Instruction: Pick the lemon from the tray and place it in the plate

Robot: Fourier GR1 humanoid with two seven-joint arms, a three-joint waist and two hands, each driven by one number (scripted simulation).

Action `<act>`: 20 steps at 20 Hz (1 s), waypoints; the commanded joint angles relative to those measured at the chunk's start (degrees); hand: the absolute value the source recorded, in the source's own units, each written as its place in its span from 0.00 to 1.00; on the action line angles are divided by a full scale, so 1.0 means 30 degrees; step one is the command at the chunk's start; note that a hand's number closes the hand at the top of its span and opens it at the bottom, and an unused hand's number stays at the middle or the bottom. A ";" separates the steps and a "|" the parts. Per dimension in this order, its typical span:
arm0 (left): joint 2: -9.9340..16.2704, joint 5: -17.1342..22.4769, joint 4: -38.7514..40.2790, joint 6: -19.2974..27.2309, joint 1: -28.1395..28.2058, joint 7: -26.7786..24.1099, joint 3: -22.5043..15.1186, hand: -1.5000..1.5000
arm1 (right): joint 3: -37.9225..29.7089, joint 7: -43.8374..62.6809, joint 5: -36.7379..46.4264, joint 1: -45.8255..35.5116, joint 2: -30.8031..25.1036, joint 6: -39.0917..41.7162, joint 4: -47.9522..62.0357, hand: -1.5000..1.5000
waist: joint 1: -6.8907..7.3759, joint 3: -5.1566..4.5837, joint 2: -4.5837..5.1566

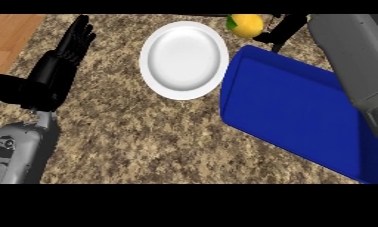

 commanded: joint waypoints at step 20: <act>-0.0360 -0.0152 -0.0519 -0.0546 -0.0615 0.0827 0.0155 0.50 | 0.2281 0.1837 0.2713 -0.2761 0.7890 -0.5758 0.6873 1.00 | 0.0385 -0.0030 0.0004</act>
